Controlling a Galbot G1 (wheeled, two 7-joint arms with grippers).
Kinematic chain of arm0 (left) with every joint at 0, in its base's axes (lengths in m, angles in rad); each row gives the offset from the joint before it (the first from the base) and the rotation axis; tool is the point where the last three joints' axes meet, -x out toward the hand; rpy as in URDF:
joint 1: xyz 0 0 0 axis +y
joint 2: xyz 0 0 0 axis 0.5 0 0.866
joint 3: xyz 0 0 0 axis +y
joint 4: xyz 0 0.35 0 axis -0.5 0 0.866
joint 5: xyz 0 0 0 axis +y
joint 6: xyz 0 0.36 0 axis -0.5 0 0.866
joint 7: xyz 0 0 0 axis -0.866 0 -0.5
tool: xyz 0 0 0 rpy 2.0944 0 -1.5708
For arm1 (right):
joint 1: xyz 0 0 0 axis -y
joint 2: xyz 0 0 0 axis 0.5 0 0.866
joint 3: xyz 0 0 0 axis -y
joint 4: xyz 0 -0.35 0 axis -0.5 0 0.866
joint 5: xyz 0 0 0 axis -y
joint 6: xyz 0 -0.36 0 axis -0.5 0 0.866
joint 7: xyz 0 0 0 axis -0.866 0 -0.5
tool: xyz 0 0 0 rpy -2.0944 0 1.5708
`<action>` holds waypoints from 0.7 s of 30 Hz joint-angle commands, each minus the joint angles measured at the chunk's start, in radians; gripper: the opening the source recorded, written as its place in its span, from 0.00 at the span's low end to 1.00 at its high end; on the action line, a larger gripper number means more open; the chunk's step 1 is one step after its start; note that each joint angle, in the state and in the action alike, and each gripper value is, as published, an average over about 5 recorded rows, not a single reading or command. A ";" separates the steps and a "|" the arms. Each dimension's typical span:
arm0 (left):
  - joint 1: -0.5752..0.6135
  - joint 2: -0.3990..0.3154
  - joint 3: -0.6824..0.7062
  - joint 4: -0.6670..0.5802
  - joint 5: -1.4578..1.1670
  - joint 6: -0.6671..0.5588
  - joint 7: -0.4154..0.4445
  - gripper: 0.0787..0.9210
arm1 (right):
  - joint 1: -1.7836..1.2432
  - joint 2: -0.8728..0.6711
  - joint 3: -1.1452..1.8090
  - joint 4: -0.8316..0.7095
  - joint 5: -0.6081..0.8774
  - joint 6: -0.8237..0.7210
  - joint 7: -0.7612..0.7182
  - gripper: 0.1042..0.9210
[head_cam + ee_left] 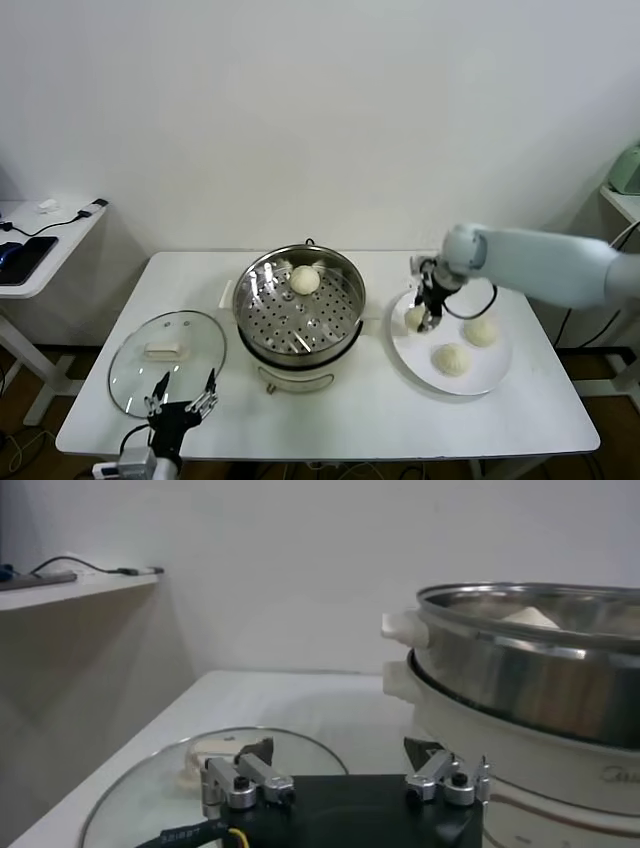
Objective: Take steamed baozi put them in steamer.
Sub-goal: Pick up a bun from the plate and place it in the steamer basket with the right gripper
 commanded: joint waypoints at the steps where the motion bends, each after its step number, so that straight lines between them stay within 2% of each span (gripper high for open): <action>1: -0.002 0.003 0.003 -0.014 -0.001 0.007 0.002 0.88 | 0.445 0.096 -0.119 0.089 0.261 -0.001 -0.108 0.66; 6: -0.007 0.003 0.011 -0.021 -0.001 0.011 0.003 0.88 | 0.447 0.251 -0.002 0.177 0.422 -0.103 0.002 0.66; 10: -0.002 0.003 0.015 -0.027 -0.001 0.006 0.003 0.88 | 0.374 0.381 0.065 0.191 0.478 -0.160 0.067 0.66; 14: 0.003 0.001 0.019 -0.032 -0.001 0.002 0.003 0.88 | 0.266 0.485 0.089 0.151 0.483 -0.185 0.113 0.66; 21: 0.005 -0.004 0.023 -0.028 -0.001 -0.001 0.002 0.88 | 0.107 0.579 0.082 0.056 0.428 -0.215 0.183 0.66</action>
